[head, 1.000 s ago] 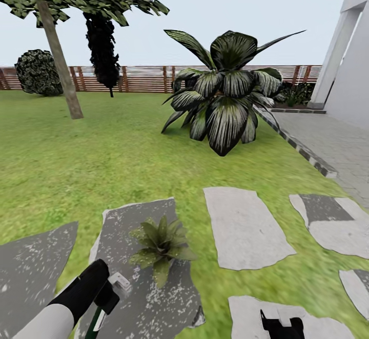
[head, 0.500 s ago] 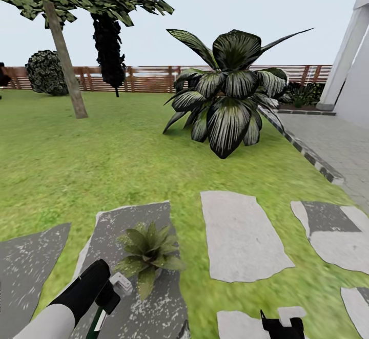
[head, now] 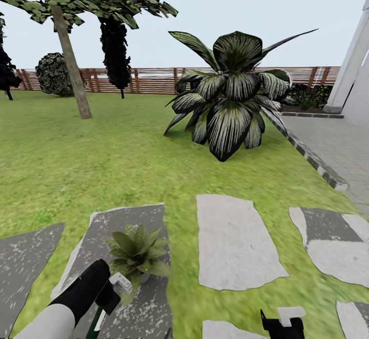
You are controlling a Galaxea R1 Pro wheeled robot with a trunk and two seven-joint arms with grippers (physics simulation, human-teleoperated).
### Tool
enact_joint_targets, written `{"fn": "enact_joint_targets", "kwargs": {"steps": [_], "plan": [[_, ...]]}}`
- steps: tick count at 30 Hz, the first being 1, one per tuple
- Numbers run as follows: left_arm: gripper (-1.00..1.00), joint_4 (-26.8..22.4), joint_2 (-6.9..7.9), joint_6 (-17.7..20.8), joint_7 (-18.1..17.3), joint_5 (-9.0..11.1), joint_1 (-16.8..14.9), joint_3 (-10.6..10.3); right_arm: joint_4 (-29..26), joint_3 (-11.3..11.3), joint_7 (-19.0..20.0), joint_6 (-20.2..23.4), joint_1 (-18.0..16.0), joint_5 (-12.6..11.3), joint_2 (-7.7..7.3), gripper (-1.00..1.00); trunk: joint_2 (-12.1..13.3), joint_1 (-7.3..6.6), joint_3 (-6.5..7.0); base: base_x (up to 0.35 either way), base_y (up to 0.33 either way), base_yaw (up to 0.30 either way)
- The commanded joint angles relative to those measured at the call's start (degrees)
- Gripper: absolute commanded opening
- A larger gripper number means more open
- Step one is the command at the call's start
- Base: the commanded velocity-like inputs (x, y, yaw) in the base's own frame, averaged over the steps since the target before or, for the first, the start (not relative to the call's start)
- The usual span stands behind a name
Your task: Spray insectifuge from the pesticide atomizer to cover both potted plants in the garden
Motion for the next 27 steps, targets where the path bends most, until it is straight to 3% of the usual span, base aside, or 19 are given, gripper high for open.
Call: {"fn": "enact_joint_targets", "kwargs": {"steps": [1,14,22,27], "plan": [[-1.0,-0.1,0.04,0.1,-0.56,-0.63,-0.03,-0.22,0.04,-0.2,-0.28,-0.12,-0.03,0.6,0.01,1.0,-0.02,-0.01,-0.06,0.0,-0.227,0.185],[-1.0,-0.02,-0.01,0.12,-0.3,-0.6,-0.02,-0.31,0.04,-0.2,-0.26,-0.12,-0.03,0.6,0.05,1.0,-0.02,-0.01,-0.06,0.0,-0.027,0.26],[-1.0,0.05,-0.03,-0.01,-0.24,-0.49,0.32,-0.35,0.04,-0.2,-0.26,-0.12,-0.03,0.6,0.06,1.0,-0.02,-0.01,-0.06,0.0,0.0,0.026],[-1.0,0.01,-0.86,-0.13,-0.27,-0.9,1.25,-0.46,0.04,-0.2,-0.26,-0.12,-0.03,0.6,0.05,1.0,-0.02,-0.01,-0.06,0.0,0.0,0.116]]}}
